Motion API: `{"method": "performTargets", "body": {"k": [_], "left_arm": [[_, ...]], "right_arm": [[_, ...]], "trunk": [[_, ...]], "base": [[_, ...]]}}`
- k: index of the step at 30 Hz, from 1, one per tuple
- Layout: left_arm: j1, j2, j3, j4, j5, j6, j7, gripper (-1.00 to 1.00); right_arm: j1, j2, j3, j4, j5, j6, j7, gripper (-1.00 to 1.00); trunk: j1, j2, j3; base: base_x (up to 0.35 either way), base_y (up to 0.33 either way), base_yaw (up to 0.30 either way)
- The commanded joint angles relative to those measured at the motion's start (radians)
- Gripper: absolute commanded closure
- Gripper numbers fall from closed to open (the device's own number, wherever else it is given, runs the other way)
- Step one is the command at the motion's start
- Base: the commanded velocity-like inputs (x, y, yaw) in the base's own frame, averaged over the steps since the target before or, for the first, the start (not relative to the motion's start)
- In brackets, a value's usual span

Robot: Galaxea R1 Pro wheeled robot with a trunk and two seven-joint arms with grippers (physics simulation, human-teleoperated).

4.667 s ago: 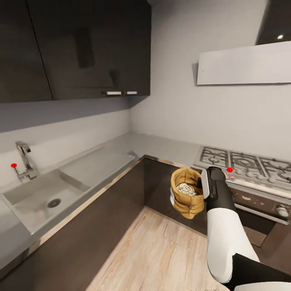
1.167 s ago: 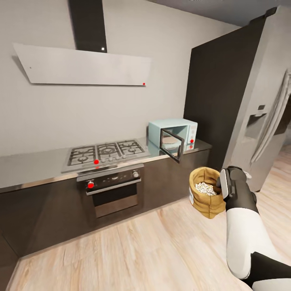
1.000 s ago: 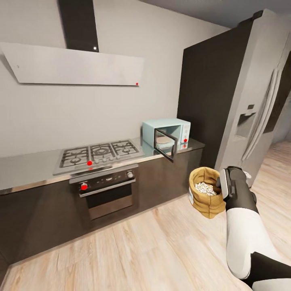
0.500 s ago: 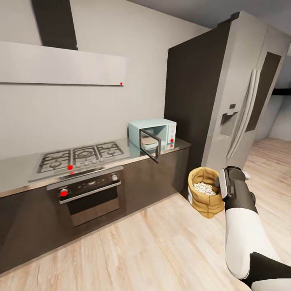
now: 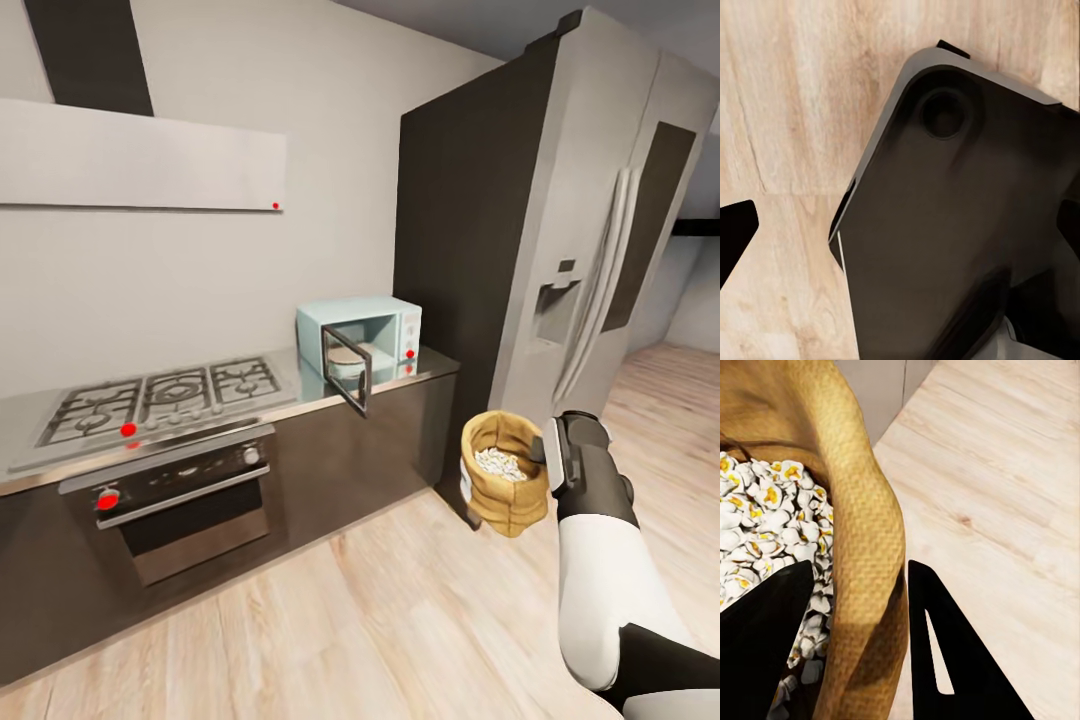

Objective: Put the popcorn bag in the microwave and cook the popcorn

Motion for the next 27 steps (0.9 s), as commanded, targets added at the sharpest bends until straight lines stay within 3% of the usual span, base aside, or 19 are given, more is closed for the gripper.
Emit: {"method": "performTargets", "body": {"k": [1,16,27], "left_arm": [[0.0,0.0,0.002,-0.002,0.002,-0.002,0.003,-1.0],[0.0,0.0,0.001,-0.002,0.002,-0.002,0.003,-1.0],[0.0,0.0,0.002,-0.002,0.002,-0.002,0.003,-1.0]], "right_arm": [[-0.001,0.001,-0.002,-0.001,0.01,0.005,0.006,1.0],[-0.001,-0.001,-0.002,-0.001,0.019,0.005,0.005,1.0],[-0.001,-0.001,-0.002,0.004,0.019,0.005,0.005,1.0]], "trunk": [[0.001,-0.001,-0.001],[0.001,-0.001,-0.001],[0.001,-0.001,-0.001]], "base": [[0.245,-0.25,0.0],[0.245,-0.25,0.001],[0.245,-0.25,0.24]]}}
